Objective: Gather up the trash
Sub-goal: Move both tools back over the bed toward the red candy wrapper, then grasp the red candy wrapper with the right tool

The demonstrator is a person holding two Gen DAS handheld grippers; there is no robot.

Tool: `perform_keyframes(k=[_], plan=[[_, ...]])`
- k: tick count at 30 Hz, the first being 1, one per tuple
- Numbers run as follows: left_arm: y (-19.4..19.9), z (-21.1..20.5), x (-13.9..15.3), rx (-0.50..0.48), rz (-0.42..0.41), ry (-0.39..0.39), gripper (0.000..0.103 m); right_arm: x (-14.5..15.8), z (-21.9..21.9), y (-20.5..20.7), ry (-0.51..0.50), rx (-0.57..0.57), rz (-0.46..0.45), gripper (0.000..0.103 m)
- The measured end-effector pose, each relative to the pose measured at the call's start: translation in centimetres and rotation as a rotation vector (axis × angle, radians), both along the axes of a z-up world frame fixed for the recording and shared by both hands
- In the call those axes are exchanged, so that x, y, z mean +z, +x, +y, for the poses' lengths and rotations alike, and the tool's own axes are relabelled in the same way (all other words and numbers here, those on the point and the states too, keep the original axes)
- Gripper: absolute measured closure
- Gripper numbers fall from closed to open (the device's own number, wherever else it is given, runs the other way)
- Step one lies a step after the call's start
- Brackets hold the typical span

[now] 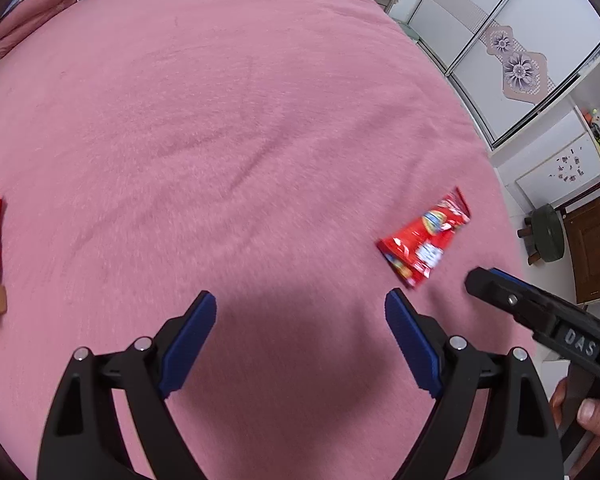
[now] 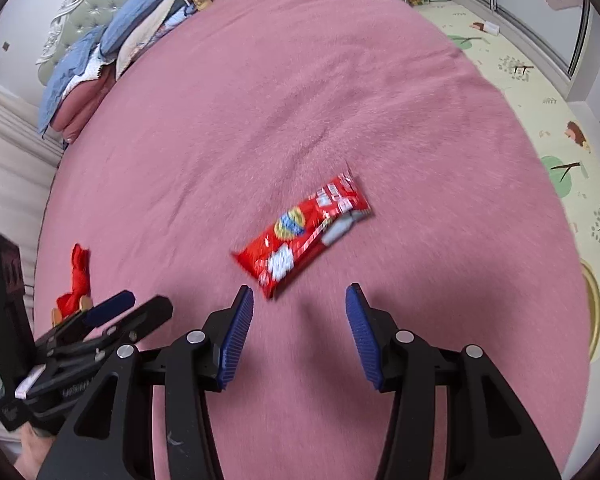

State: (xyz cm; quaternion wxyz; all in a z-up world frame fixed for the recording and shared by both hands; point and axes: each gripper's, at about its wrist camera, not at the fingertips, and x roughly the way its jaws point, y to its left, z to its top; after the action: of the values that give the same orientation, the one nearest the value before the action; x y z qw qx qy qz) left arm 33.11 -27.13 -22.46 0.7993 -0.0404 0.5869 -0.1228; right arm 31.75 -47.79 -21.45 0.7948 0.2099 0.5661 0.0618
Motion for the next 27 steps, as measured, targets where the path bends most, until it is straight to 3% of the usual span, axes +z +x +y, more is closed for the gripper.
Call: perform_keyframes(k=[8,10,12,16,21,27], plan=[[2.1,1.4,-1.5,0.014,0.002,-0.027,0.017,-3.5,-0.3,3.6,0.084,-0.086,0.048,0.056],[2.2,2.0,-1.6,0.022,0.002,-0.033,0.017,-3.7,0.2,3.9,0.061,-0.096,0.045,0.065],[2.3,2.8,-1.8,0.031,0.002,-0.027,0.017,-3.7,1.0,4.2,0.053,-0.069,0.041,0.076],[2.1,5.4,-1.7,0.058,0.002,-0.019,0.017,-2.6,3.7,4.3,-0.001,-0.001,0.007,0.087],[1.4,10.1,-0.6,0.125,-0.033,0.021,0.017,-1.0,8.3,4.3,-0.012,0.096,-0.032,0.091],[0.8,16.5,0.4,0.206,-0.03,0.033,0.017,-1.0,15.0,3.0,0.05,0.195,-0.027,0.091]])
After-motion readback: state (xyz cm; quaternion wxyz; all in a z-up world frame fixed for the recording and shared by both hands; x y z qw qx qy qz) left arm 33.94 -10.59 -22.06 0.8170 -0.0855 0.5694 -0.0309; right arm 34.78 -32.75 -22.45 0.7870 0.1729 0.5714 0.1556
